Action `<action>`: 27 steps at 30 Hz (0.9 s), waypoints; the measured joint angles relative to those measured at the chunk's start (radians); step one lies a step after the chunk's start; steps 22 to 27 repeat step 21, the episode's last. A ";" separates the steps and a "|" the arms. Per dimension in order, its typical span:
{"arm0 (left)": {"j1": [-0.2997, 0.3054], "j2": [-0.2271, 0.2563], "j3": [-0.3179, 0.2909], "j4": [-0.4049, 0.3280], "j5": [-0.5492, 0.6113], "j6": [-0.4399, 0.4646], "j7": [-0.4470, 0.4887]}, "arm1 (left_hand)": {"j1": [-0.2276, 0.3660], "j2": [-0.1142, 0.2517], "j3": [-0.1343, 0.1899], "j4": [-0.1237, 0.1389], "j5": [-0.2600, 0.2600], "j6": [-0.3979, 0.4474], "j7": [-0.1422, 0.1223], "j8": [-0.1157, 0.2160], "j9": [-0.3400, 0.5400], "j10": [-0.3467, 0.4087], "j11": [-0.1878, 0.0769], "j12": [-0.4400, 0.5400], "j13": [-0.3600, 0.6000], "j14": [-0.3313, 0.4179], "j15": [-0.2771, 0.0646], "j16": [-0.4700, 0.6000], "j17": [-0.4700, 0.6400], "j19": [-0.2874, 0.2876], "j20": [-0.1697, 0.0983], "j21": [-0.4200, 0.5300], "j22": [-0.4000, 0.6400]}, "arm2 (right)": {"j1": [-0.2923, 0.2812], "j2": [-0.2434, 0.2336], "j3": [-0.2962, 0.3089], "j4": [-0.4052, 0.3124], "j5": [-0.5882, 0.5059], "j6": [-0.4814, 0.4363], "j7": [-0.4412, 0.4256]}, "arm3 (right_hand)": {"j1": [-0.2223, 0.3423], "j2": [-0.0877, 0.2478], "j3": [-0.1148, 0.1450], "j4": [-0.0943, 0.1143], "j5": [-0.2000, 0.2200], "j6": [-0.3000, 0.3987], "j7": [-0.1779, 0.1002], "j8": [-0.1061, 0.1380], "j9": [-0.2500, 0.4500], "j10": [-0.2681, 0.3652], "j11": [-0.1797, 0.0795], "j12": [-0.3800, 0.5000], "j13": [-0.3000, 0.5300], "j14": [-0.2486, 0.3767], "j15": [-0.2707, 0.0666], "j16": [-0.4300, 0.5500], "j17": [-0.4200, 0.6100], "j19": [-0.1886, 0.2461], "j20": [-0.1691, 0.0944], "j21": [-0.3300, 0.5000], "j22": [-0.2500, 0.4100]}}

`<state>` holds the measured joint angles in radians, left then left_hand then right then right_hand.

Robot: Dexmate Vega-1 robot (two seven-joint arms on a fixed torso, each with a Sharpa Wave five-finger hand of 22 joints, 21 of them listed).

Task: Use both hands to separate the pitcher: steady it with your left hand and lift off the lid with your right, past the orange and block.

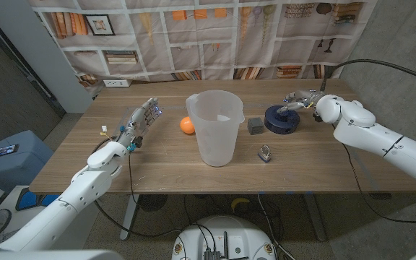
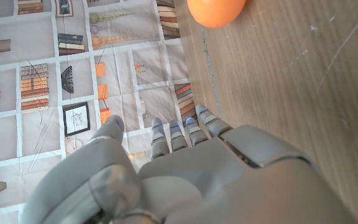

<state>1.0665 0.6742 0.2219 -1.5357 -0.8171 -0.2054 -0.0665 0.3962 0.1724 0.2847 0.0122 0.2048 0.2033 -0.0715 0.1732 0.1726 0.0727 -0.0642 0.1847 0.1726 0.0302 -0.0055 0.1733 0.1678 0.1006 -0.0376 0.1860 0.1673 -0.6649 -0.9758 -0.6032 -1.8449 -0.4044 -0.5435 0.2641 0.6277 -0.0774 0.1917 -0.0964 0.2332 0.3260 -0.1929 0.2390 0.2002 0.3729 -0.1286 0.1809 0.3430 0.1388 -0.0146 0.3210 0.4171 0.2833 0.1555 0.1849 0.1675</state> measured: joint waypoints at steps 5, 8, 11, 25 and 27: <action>-0.004 0.000 0.001 -0.004 0.007 -0.003 0.005 | 0.000 0.000 0.008 0.000 0.000 0.000 0.000 0.000 0.000 0.000 0.000 0.000 0.000 0.000 0.000 0.000 0.000 0.000 0.000 0.000 0.000 | -0.022 -0.002 0.028 0.002 0.115 0.057 -0.085 | -0.026 0.003 -0.009 0.009 0.000 -0.009 -0.002 -0.008 -0.005 -0.011 0.011 0.000 -0.005 -0.011 0.004 -0.008 -0.003 0.000 0.000 0.000 0.000; -0.005 -0.002 0.001 -0.004 0.007 -0.003 0.005 | -0.005 0.005 0.008 0.000 0.000 0.000 0.000 0.000 0.000 0.000 0.000 0.000 0.000 0.000 0.000 0.000 0.000 0.000 0.000 0.000 0.000 | -0.022 -0.002 0.028 0.002 0.175 0.095 -0.128 | -0.036 0.012 -0.012 0.013 0.000 -0.009 -0.002 -0.008 -0.005 -0.025 0.018 0.000 -0.009 -0.025 0.008 -0.016 -0.005 0.011 -0.011 0.004 0.000; -0.008 -0.005 0.002 0.000 0.007 -0.003 0.005 | -0.005 0.005 0.010 -0.002 0.000 0.000 0.000 0.000 0.000 0.000 0.000 0.000 0.000 0.000 0.000 0.000 0.000 0.005 0.005 0.000 0.000 | -0.022 -0.002 0.028 0.002 0.225 0.128 -0.160 | -0.048 0.011 -0.016 0.016 0.000 -0.009 -0.002 -0.012 -0.005 -0.036 0.025 0.000 -0.014 -0.032 0.015 -0.020 -0.009 0.015 -0.022 0.004 0.000; -0.017 -0.012 0.007 0.016 0.046 -0.039 0.030 | -0.005 0.005 0.020 -0.005 0.000 0.000 0.000 0.000 0.000 0.000 0.000 0.000 0.000 0.000 0.000 0.000 0.000 0.011 0.000 0.000 0.000 | -0.167 0.023 0.203 0.100 0.396 0.280 -0.251 | -0.070 0.025 -0.022 0.022 -0.009 -0.032 0.015 -0.032 -0.010 -0.072 0.044 0.000 -0.031 -0.059 0.020 -0.040 -0.026 0.031 -0.067 0.008 0.000; -0.017 -0.012 0.007 0.016 0.046 -0.039 0.030 | -0.005 0.005 0.020 -0.005 0.000 0.000 0.000 0.000 0.000 0.000 0.000 0.000 0.000 0.000 0.000 0.000 0.000 0.011 0.000 0.000 0.000 | -0.167 0.023 0.203 0.100 0.396 0.280 -0.251 | -0.070 0.025 -0.022 0.022 -0.009 -0.032 0.015 -0.032 -0.010 -0.072 0.044 0.000 -0.031 -0.059 0.020 -0.040 -0.026 0.031 -0.067 0.008 0.000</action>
